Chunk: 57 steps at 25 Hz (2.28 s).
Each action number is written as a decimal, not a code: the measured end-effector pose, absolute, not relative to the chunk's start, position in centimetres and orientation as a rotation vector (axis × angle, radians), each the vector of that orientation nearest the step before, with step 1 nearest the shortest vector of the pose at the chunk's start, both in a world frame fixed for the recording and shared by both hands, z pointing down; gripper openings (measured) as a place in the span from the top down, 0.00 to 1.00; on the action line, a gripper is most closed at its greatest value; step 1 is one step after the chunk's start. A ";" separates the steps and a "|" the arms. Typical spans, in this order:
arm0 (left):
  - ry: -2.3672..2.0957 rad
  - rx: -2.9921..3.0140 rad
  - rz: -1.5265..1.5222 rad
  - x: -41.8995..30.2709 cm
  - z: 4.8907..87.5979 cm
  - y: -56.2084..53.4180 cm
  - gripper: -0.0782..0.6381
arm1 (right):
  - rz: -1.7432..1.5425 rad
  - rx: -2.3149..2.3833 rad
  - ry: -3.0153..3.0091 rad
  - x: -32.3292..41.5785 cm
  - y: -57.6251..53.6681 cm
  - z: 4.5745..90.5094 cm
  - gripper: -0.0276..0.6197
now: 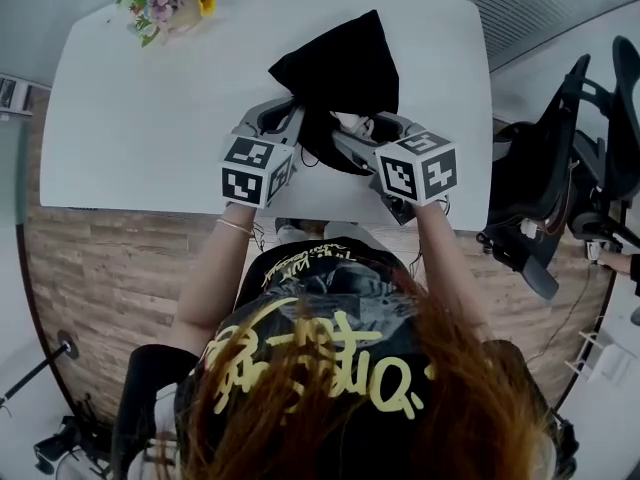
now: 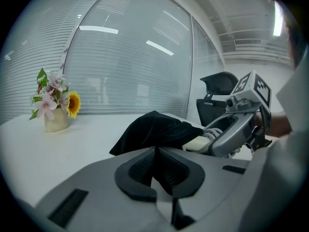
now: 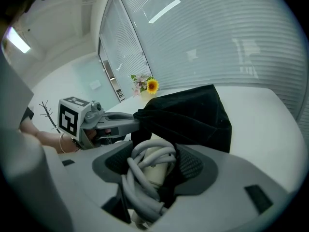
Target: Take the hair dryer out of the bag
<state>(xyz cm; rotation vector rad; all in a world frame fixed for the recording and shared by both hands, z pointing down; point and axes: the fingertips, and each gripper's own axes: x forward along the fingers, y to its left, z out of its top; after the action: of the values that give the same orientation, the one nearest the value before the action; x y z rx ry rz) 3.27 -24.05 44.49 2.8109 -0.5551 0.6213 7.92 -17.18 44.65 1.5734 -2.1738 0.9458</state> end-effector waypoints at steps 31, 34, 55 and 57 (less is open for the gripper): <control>-0.799 2.954 0.868 3.2 40.9 -20.8 0.56 | 0.704 1.416 -2.320 8.9 -16.5 43.9 0.53; -0.653 2.992 0.895 4.9 41.0 -21.1 0.56 | 0.698 1.424 -2.316 9.0 -17.5 43.6 0.51; 0.047 2.946 0.595 7.5 40.5 -23.0 0.87 | 0.600 1.473 -1.825 8.0 -20.4 47.2 0.51; 0.083 2.937 0.588 7.5 40.7 -22.9 0.87 | 0.628 1.426 -1.754 8.0 -20.6 48.1 0.51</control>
<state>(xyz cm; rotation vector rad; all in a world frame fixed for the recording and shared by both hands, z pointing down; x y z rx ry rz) 7.53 -22.89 40.72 2.9374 0.0825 0.5884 7.96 -20.65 48.12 1.4260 -1.7536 0.6282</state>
